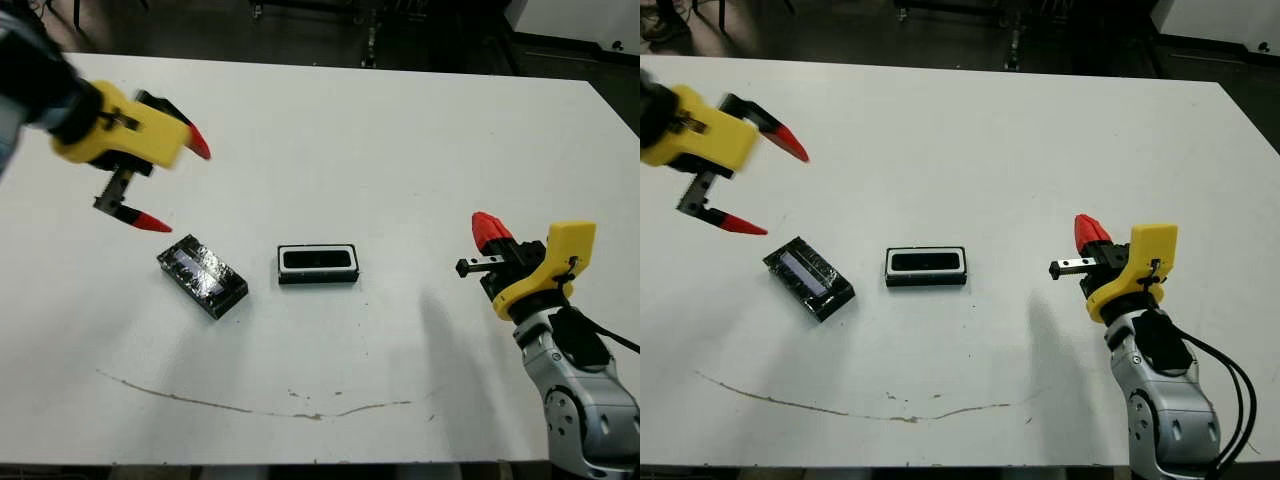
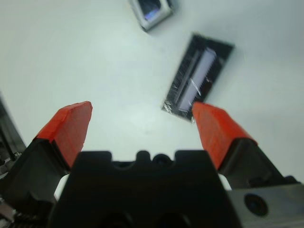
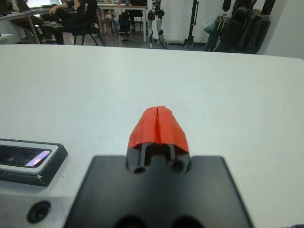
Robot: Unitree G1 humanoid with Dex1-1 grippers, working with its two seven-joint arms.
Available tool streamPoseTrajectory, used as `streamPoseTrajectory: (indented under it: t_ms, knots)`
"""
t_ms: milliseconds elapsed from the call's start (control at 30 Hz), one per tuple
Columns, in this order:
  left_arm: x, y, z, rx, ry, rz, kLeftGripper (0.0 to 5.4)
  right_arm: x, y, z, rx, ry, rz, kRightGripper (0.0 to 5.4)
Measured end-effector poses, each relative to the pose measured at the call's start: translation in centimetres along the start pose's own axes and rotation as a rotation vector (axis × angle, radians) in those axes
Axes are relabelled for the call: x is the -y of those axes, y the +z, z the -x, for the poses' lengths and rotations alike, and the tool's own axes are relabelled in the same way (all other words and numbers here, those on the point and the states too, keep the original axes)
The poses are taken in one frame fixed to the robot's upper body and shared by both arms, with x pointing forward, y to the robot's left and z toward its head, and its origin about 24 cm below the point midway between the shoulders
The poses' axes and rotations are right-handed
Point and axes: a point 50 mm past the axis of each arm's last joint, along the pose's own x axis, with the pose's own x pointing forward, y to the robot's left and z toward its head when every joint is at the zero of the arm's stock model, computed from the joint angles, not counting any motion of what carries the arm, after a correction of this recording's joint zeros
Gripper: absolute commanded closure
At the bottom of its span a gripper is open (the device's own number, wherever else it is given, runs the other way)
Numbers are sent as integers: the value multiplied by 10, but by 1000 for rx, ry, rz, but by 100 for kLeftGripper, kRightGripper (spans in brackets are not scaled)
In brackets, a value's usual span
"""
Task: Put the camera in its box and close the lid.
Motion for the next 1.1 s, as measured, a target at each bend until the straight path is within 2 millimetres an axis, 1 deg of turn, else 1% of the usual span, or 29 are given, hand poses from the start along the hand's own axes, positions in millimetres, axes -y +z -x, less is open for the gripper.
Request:
streamPoseTrajectory:
  t_ms: [100,233,433,533,633,733,833,967,1100]
  knots:
    - [0,7,-16,-30,-107,-71,0,0,-4,0,-15,3,-4,539]
    - [2,16,-32,-4,-197,-128,0,-1,-6,0,-26,6,-12,539]
    - [7,19,-46,6,-299,-102,0,-1,-10,0,-41,10,-28,539]
    - [11,19,-54,53,-343,-66,0,-2,-12,0,-46,11,-32,539]
    - [14,15,-60,114,-372,-7,0,-2,-13,1,-45,13,-35,539]
    - [15,9,-65,123,-390,37,0,-2,-14,1,-46,14,-37,539]
    - [13,9,-67,122,-387,25,0,-4,-15,1,-45,21,-37,539]
    - [9,10,-64,98,-359,8,0,-5,-16,2,-47,31,-38,539]
    - [7,10,-67,72,-359,12,0,-5,-17,3,-53,32,-39,539]
